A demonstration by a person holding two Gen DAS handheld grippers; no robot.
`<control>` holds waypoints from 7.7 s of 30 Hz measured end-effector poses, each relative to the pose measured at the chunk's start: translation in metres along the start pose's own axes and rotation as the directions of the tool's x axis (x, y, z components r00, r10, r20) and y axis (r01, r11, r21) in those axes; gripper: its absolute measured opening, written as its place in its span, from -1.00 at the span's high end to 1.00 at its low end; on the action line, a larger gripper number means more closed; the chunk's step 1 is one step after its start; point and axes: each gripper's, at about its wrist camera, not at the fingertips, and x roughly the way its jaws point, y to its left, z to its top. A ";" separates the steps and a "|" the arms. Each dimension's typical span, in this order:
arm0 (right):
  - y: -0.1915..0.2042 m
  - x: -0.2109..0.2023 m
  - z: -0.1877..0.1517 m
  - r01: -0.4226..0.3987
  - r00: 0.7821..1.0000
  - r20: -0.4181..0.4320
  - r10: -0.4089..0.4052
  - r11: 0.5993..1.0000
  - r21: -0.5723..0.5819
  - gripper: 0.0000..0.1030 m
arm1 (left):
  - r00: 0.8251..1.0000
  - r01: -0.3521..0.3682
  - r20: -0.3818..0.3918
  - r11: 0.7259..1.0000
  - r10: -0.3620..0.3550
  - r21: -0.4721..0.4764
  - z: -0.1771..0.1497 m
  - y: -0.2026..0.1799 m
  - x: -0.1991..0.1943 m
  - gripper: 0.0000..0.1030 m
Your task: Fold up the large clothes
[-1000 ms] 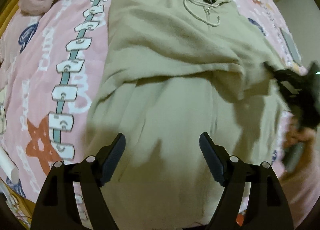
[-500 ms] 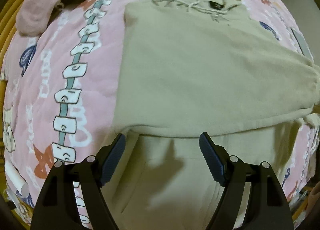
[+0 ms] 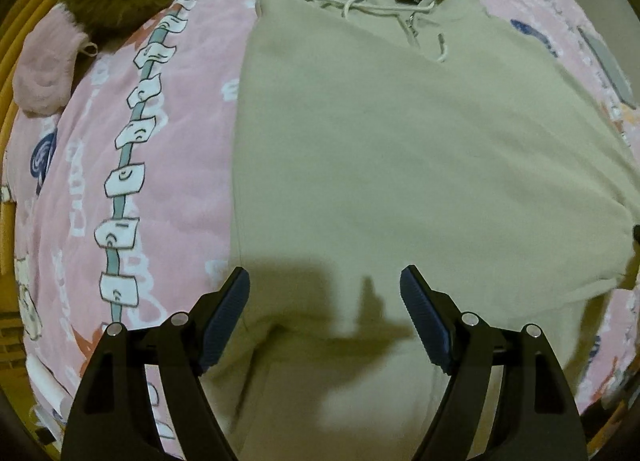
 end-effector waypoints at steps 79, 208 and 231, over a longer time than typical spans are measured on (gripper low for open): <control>-0.078 -0.173 0.006 -0.188 0.954 0.266 0.136 0.965 0.181 -0.54 | 0.966 0.256 -0.012 0.940 -0.260 0.227 -0.079 -0.248 -0.156 -0.45; 0.335 0.115 -0.322 -0.351 0.933 -0.352 0.078 0.416 -0.839 -0.20 | 0.980 0.126 0.191 0.931 -0.062 -0.343 0.011 0.160 -0.104 -0.35; 0.201 0.121 0.014 -0.098 0.973 -0.219 -0.069 0.735 -0.670 0.37 | 0.970 0.103 -0.190 0.961 -0.154 -0.256 0.009 0.043 0.007 0.12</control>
